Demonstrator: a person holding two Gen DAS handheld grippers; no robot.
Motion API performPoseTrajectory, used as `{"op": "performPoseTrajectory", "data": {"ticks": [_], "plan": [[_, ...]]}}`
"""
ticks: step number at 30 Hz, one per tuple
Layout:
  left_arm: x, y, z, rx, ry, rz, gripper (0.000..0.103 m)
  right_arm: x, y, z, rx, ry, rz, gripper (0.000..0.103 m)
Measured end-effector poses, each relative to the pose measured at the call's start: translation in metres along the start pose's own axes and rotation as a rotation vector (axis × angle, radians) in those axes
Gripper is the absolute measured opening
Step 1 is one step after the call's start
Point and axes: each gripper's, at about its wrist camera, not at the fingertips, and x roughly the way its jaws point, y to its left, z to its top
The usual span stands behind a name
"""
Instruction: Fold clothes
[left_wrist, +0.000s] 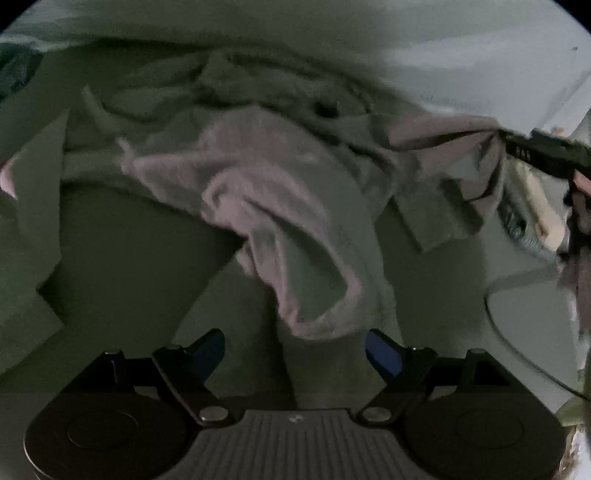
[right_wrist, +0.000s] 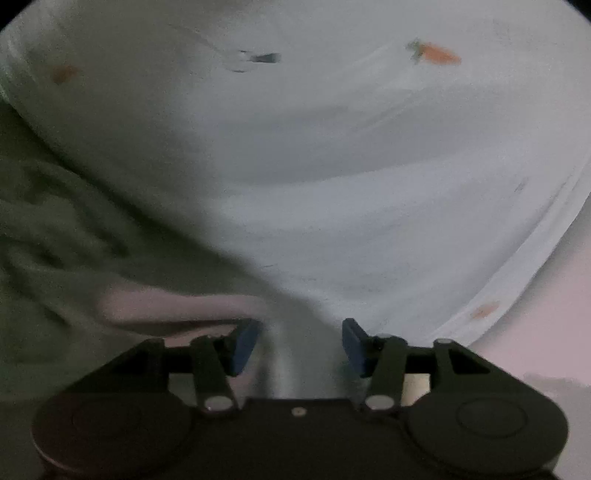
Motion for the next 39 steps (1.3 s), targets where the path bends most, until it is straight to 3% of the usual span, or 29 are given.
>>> {"op": "performPoseTrajectory", "data": {"ticks": [2, 4, 6, 7, 8, 13, 16, 19, 21, 24, 26, 28, 29, 30, 31, 33, 34, 36, 39], "plan": [[0.005, 0.000, -0.002, -0.031, 0.021, -0.040, 0.084, -0.011, 0.015, -0.028, 0.105, 0.066, 0.178, 0.054], [0.012, -0.002, -0.002, -0.046, 0.027, -0.067, 0.081, -0.025, 0.035, -0.061, 0.196, 0.160, 0.277, 0.054], [0.017, -0.001, 0.002, -0.075, 0.020, -0.121, 0.053, -0.040, 0.048, -0.092, 0.266, 0.259, 0.300, 0.053], [0.019, 0.001, 0.002, -0.105, 0.017, -0.150, 0.031, -0.045, 0.050, -0.102, 0.295, 0.294, 0.312, 0.053], [0.017, 0.004, 0.003, -0.133, 0.012, -0.166, 0.018, -0.051, 0.051, -0.112, 0.320, 0.322, 0.324, 0.053], [-0.037, 0.039, 0.020, -0.234, -0.161, -0.177, 0.015, -0.071, 0.047, -0.115, 0.393, 0.265, 0.327, 0.052], [-0.080, 0.097, 0.035, -0.393, -0.303, -0.182, 0.015, -0.065, 0.050, -0.103, 0.469, 0.243, 0.372, 0.052], [-0.104, 0.154, 0.041, -0.497, -0.405, -0.063, 0.015, -0.055, 0.061, -0.095, 0.529, 0.262, 0.463, 0.052], [-0.103, 0.179, 0.041, -0.534, -0.404, -0.007, 0.015, -0.047, 0.080, -0.088, 0.530, 0.283, 0.552, 0.052], [-0.094, 0.197, 0.033, -0.555, -0.371, -0.006, 0.015, -0.038, 0.110, -0.076, 0.561, 0.330, 0.695, 0.057], [-0.089, 0.196, 0.028, -0.543, -0.355, 0.002, 0.015, -0.028, 0.130, -0.072, 0.632, 0.383, 0.778, 0.065], [-0.083, 0.193, 0.025, -0.537, -0.347, 0.011, 0.015, -0.024, 0.147, -0.068, 0.709, 0.385, 0.791, 0.083], [-0.080, 0.192, 0.023, -0.541, -0.345, 0.012, 0.015, -0.024, 0.153, -0.066, 0.755, 0.359, 0.804, 0.076], [-0.079, 0.192, 0.022, -0.551, -0.345, 0.011, 0.015, -0.022, 0.160, -0.063, 0.771, 0.356, 0.838, 0.050], [-0.078, 0.193, 0.021, -0.564, -0.345, 0.010, 0.015, -0.023, 0.169, -0.058, 0.736, 0.355, 0.831, 0.017], [-0.083, 0.190, 0.022, -0.576, -0.340, 0.034, 0.015, -0.029, 0.181, -0.046, 0.572, 0.318, 0.757, 0.011], [-0.086, 0.189, 0.023, -0.581, -0.338, 0.047, 0.015, -0.033, 0.176, -0.043, 0.548, 0.298, 0.750, 0.011], [-0.096, 0.178, 0.020, -0.565, -0.355, 0.055, 0.015, -0.049, 0.145, -0.045, 0.610, 0.263, 0.762, 0.010], [-0.116, 0.146, 0.006, -0.518, -0.386, 0.074, 0.014, -0.085, 0.077, -0.053, 0.632, 0.168, 0.707, 0.010]]}}
